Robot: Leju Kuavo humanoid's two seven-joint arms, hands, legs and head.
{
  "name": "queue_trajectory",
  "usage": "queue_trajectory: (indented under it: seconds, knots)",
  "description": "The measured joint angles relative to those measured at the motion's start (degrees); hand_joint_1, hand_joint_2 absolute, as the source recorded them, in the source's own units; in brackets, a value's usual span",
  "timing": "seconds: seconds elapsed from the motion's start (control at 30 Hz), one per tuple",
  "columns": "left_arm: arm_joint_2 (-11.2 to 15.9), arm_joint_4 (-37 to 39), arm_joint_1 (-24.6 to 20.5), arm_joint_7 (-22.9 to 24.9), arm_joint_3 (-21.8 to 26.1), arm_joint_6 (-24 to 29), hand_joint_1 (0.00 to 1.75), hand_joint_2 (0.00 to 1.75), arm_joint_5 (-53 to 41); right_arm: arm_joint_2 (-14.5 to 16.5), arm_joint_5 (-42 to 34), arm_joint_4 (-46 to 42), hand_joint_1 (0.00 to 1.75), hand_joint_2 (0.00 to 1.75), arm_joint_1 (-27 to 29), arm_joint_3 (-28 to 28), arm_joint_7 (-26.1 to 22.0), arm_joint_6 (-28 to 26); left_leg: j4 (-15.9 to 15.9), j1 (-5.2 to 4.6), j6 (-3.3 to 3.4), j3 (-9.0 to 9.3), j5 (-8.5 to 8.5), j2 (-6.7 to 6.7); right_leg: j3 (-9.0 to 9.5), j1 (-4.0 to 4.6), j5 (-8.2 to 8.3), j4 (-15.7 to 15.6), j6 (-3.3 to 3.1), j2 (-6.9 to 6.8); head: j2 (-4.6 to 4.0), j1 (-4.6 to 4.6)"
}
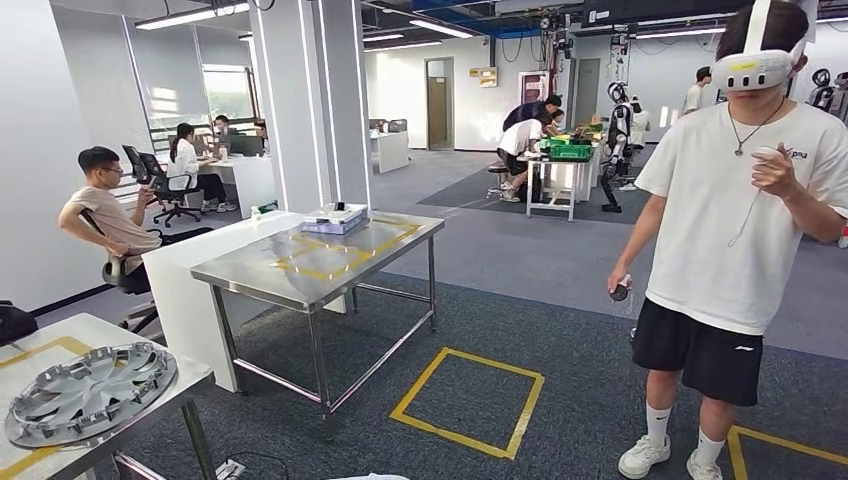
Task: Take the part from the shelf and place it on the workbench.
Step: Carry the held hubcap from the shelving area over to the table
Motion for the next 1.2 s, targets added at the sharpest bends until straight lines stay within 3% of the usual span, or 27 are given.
queue_trajectory:
  seconds: [0.07, 0.1, 0.13, 0.2, 0.27, 0.33, 0.4, 0.43, 0.47, 0.53, 0.57, 0.63, 0.7, 0.77, 0.83, 0.9, 0.93, 0.97, 1.0, 1.07, 1.13, 1.17, 1.2]
  knots:
    - [-0.1, 0.0, -0.9, 0.0, -0.2, 0.0, 1.75, 1.75, 0.3, 0.3, -0.3, 0.0, 0.0, 0.0, 0.0, 0.0, -0.1, 0.1, -7.1, -0.97, 1.27, 3.72, 2.31, 2.77, 0.39, 0.27, -0.26, -0.1, 0.1, -1.11, -0.01, 0.07]
    - [-0.2, 0.0, -1.3, 0.0, -0.3, 0.1, 1.75, 1.75, 0.5, 0.4, -0.4, 0.0, 0.0, 0.0, 0.0, -0.1, -0.2, 0.1, -8.9, -1.41, 1.73, 4.63, 2.63, 3.69, 0.49, 0.28, -0.35, -0.1, 0.21, -1.7, -0.01, 0.07]
    - [-0.3, 0.0, -1.7, 0.1, -0.4, 0.2, 1.75, 1.75, 0.7, 0.5, -0.5, 0.1, 0.0, 0.0, 0.0, -0.1, -0.3, 0.2, -9.4, -1.66, 1.93, 4.76, 2.47, 3.79, 0.57, 0.25, -0.42, -0.2, 0.39, -2.36, -0.01, 0.07]
    - [-0.3, 0.0, -1.9, 0.1, -0.6, 0.5, 1.75, 1.75, 1.0, 0.4, -0.6, 0.1, 0.0, 0.0, 0.0, -0.3, -0.5, 0.1, -10.4, -1.57, 2.17, 5.21, 3.0, 2.37, 0.83, 0.22, -0.56, -0.3, 0.76, -3.24, 0.01, -0.02]
    - [-0.3, 0.1, -2.2, 0.0, -0.8, 0.8, 1.75, 1.75, 1.4, 0.2, -0.7, 0.2, 0.0, 0.0, 0.0, -0.4, -0.6, 0.1, -11.7, -0.99, 2.43, 6.12, 3.87, 0.89, 0.08, 0.15, -1.73, 1.8, 0.92, -1.08, 0.0, -0.02]
    - [-0.4, 0.4, -2.6, 0.0, -1.0, 0.9, 1.75, 1.75, 1.7, -0.2, -0.7, 0.3, 0.0, 0.0, 0.3, -0.4, -0.6, 0.1, -12.2, -0.53, 2.51, 6.43, 4.41, -0.63, -2.97, -0.17, -4.41, 8.1, 0.88, 2.2, -0.01, 0.17]
    - [-0.4, 0.7, -2.7, 0.0, -1.2, 0.9, 1.75, 1.75, 1.8, -0.6, -0.8, 0.5, 0.0, 0.0, 0.7, -0.4, -0.6, 0.1, -12.1, -0.29, 2.37, 6.3, 4.51, -2.32, -6.34, -0.57, -6.28, 14.4, 1.36, 3.23, -0.01, 0.39]
    - [-0.4, 0.9, -2.6, 0.0, -1.4, 0.9, 1.75, 1.75, 1.9, -0.7, -0.8, 0.5, 0.0, 0.0, 0.8, -0.4, -0.6, 0.1, -12.0, -0.13, 2.22, 6.29, 4.47, -3.16, -6.91, -0.82, -6.04, 15.0, 1.92, 3.33, 0.0, 0.41]
    - [-0.4, 1.0, -2.7, 0.0, -1.4, 0.9, 1.75, 1.75, 1.9, -0.9, -0.8, 0.6, 0.0, 0.0, 0.9, -0.4, -0.6, 0.1, -11.9, 0.08, 1.97, 6.29, 4.36, -3.97, -6.4, -1.12, -4.87, 13.3, 2.68, 3.42, 0.0, 0.46]
    - [-0.4, 1.1, -2.7, 0.0, -1.5, 0.9, 1.75, 1.75, 1.9, -1.0, -0.8, 0.6, 0.0, 0.0, 1.0, -0.4, -0.6, 0.1, -11.0, 0.52, 1.06, 6.14, 3.84, -5.38, -3.26, -1.84, -1.48, 6.1, 4.21, 4.63, 0.0, 0.58]
    - [-0.3, 1.1, -2.7, 0.0, -1.6, 0.9, 1.75, 1.75, 2.0, -1.0, -0.8, 0.6, 0.0, 0.0, 1.0, -0.4, -0.6, 0.1, -10.4, 0.6, 0.5, 5.86, 3.46, -5.97, -1.87, -2.1, -0.3, 3.0, 4.43, 5.47, -0.01, 0.69]
    - [-0.3, 1.2, -2.8, -0.1, -1.7, 0.9, 1.75, 1.75, 2.1, -1.0, -0.8, 0.7, 0.0, 0.0, 1.0, -0.4, -0.5, 0.1, -9.6, 0.61, -0.37, 5.28, 3.02, -6.89, -0.88, -2.12, 0.29, 0.9, 3.72, 6.42, -0.01, 0.7]
    - [-0.2, 1.3, -2.9, -0.1, -2.0, 0.9, 1.75, 1.75, 2.3, -1.0, -0.8, 0.7, 0.0, 0.0, 0.9, -0.5, -0.5, 0.1, -9.5, 0.77, -0.77, 5.03, 2.93, -7.4, -0.8, -1.96, 0.22, 0.9, 2.65, 5.54, 0.0, 0.55]
    - [0.0, 1.3, -3.0, -0.1, -2.1, 0.9, 1.75, 1.75, 2.6, -1.0, -0.8, 0.7, 0.0, 0.0, 1.0, -0.6, -0.5, 0.1, -7.6, 0.86, -1.13, 4.14, 1.82, -5.38, -0.56, -1.94, 0.13, 0.8, 1.93, 4.61, -0.01, 0.35]
    - [0.1, 1.3, -3.3, -0.1, -2.2, 1.0, 1.75, 1.75, 2.8, -1.0, -0.8, 0.7, 0.0, 0.0, 1.0, -0.6, -0.6, 0.1, -1.7, 0.87, -1.42, 1.16, -0.99, -2.39, -0.41, -1.69, -0.06, 0.8, 1.36, 3.69, -0.02, 0.13]
    - [0.1, 1.4, -3.4, -0.1, -2.4, 1.1, 1.75, 1.75, 2.9, -1.0, -0.9, 0.7, 0.0, 0.0, 1.1, -0.7, -0.6, 0.0, 5.4, 0.94, -1.47, -2.71, -3.51, -1.36, -0.37, -1.25, -0.28, 0.8, 0.97, 2.54, -0.01, 0.05]
    - [0.2, 1.4, -3.4, -0.2, -2.5, 1.3, 1.75, 1.75, 2.9, -1.0, -0.9, 0.7, 0.0, 0.0, 1.0, -0.7, -0.7, 0.0, 7.1, 0.9, -1.36, -3.79, -3.63, -1.21, -0.31, -1.0, -0.38, 0.8, 0.82, 1.93, -0.01, 0.02]
    - [0.2, 1.4, -3.4, -0.2, -2.6, 1.4, 1.75, 1.75, 3.0, -1.0, -0.8, 0.7, 0.0, 0.0, 1.0, -0.7, -0.7, -0.1, 6.4, 0.78, -1.09, -3.63, -2.65, -1.11, -0.19, -0.74, -0.5, 0.8, 0.68, 1.34, 0.0, -0.02]
    - [0.3, 1.4, -3.4, -0.2, -2.6, 1.7, 1.75, 1.75, 3.0, -1.0, -0.8, 0.7, 0.0, 0.0, 0.9, -0.7, -0.8, -0.1, 3.6, 0.52, -0.56, -2.31, -0.86, -0.82, 0.03, -0.46, -0.64, 0.8, 0.58, 0.78, 0.0, -0.04]
    - [0.4, 1.4, -3.4, -0.3, -2.6, 2.0, 1.75, 1.75, 3.0, -0.6, -0.8, 0.6, 0.0, 0.0, 0.7, -0.7, -1.0, 0.0, -4.2, -0.67, 1.37, 1.65, 2.3, 1.85, 0.51, 0.0, -0.93, 0.7, 0.46, -0.29, -0.01, 0.0]
    - [0.5, 1.3, -3.5, -0.5, -2.6, 2.1, 1.75, 1.75, 3.0, -0.2, -0.7, 0.7, 0.0, 0.0, 0.5, -0.7, -1.0, 0.2, -8.4, -1.8, 2.9, 3.67, 3.07, 4.15, 0.76, 0.04, -1.1, 0.4, 0.6, -1.42, 0.0, 0.02]
    - [0.6, 1.2, -3.5, -0.5, -2.6, 2.1, 1.75, 1.75, 3.0, -0.1, -0.7, 0.7, 0.0, 0.0, 0.4, -0.7, -1.0, 0.3, -8.8, -2.03, 3.15, 3.74, 2.9, 4.13, 0.87, 0.08, -1.15, 0.3, 0.76, -2.1, 0.0, -0.02]
    - [0.7, 1.1, -3.4, -0.5, -2.5, 2.1, 1.75, 1.75, 3.0, -0.1, -0.7, 0.8, 0.0, 0.0, 0.3, -0.7, -1.0, 0.5, -9.3, -2.02, 3.23, 3.97, 3.11, 3.31, 1.11, 0.05, -1.19, 0.1, 0.94, -2.72, 0.01, -0.09]
